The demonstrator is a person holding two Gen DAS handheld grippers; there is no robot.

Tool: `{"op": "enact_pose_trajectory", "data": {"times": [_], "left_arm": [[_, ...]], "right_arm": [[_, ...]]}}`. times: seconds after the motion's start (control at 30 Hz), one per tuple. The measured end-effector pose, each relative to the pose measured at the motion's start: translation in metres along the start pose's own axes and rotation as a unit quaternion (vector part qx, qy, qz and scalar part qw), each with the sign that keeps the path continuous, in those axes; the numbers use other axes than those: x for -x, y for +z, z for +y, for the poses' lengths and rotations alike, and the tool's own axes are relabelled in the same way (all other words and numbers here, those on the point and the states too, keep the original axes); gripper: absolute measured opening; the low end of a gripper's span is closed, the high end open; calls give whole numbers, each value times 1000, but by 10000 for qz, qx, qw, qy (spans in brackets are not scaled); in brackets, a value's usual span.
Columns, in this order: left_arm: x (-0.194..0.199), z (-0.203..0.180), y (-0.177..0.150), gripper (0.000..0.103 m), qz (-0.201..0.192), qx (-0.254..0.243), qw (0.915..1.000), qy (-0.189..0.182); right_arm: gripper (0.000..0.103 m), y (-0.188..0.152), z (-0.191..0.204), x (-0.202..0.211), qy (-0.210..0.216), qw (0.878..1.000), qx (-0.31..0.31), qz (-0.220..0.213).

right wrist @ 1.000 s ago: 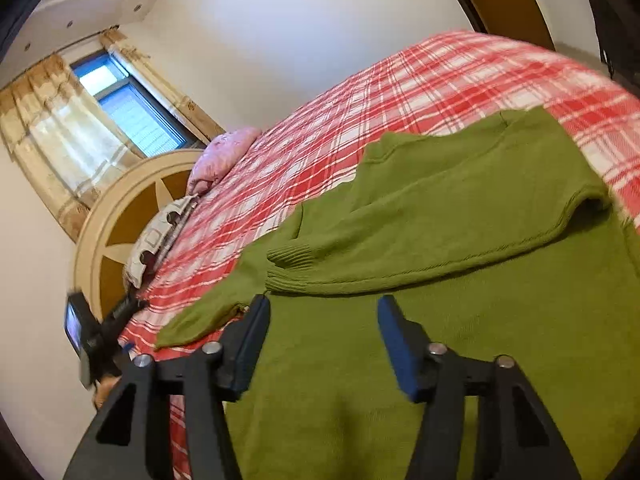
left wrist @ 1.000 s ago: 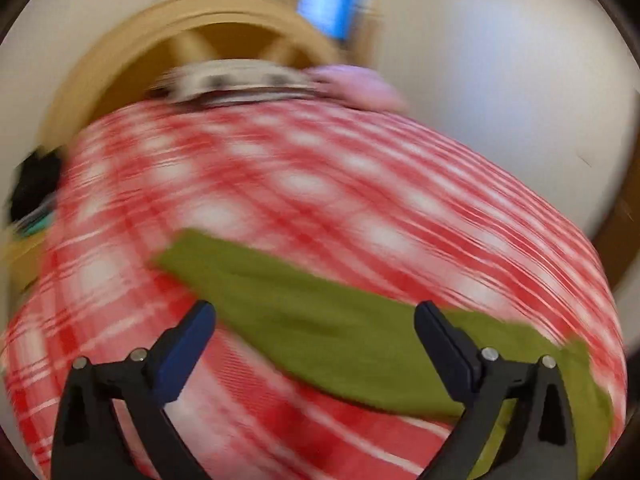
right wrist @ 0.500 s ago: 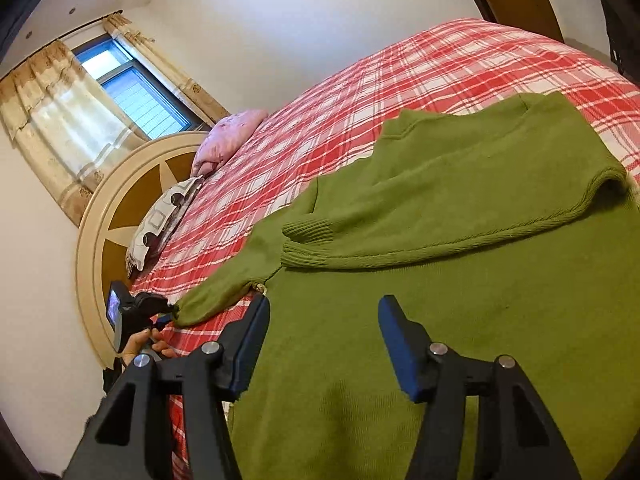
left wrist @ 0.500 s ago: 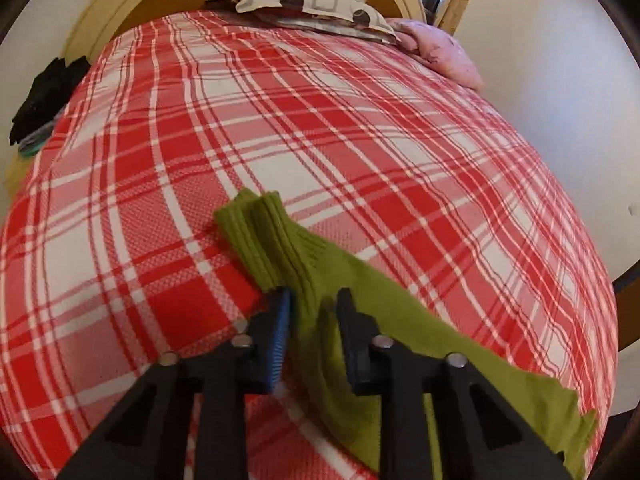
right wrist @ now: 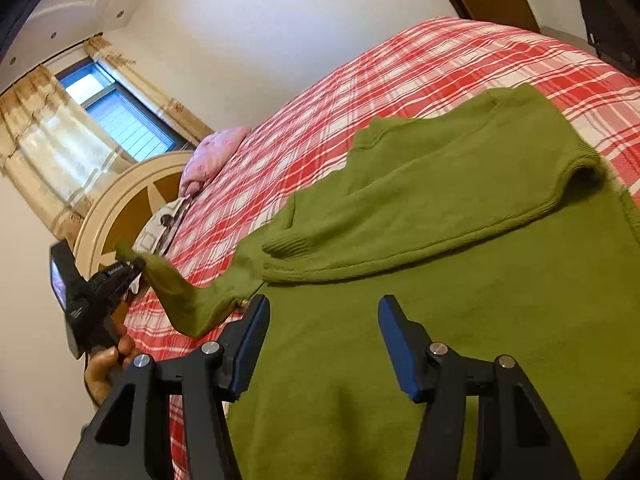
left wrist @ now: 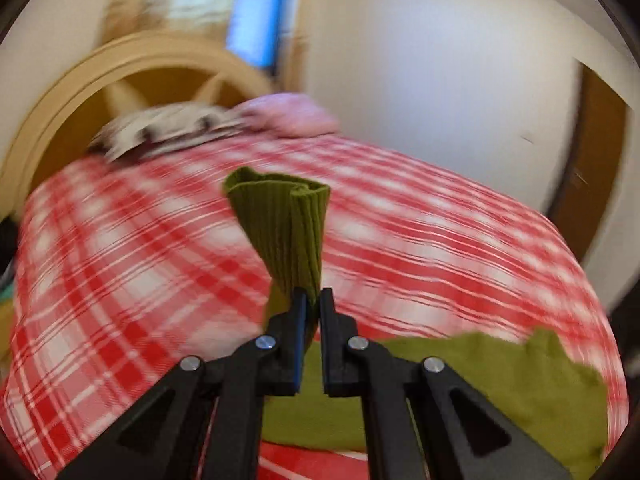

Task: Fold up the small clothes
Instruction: 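Fold the held sleeve across the sweater back with the left gripper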

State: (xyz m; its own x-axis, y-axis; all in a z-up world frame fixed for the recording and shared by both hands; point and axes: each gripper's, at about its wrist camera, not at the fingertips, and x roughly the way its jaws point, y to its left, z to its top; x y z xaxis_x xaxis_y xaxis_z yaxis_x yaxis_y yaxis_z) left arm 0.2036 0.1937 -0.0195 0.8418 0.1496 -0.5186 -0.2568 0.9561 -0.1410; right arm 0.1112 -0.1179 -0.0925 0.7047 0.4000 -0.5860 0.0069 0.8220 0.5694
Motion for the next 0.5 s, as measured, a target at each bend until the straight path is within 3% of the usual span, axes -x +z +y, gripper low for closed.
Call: {"op": "enact_pose_trajectory", "data": {"times": [0.1,0.2,0.27,0.4,0.5], "left_arm": [[16,-59,-15,6,-65,-580,9975,-408],[32,-115,-39,6,16,-1058,9893,-1006],[34,-139,-53,6,122,-1259,9848,-1193],[18,-174,-87,6,663,-1559,9762,-1352],[9,-184,-111,10,1213,-1766,9634,-1613]], "right_arm": [[58,4,-8,7,-31,9998,-103,-139],[58,7,-17,12,-113,9995,-193,-225],[58,9,-26,14,-158,9991,-294,-252],[58,9,-39,21,-282,9985,-374,-270],[58,8,-45,27,-380,9979,-399,-333]]}}
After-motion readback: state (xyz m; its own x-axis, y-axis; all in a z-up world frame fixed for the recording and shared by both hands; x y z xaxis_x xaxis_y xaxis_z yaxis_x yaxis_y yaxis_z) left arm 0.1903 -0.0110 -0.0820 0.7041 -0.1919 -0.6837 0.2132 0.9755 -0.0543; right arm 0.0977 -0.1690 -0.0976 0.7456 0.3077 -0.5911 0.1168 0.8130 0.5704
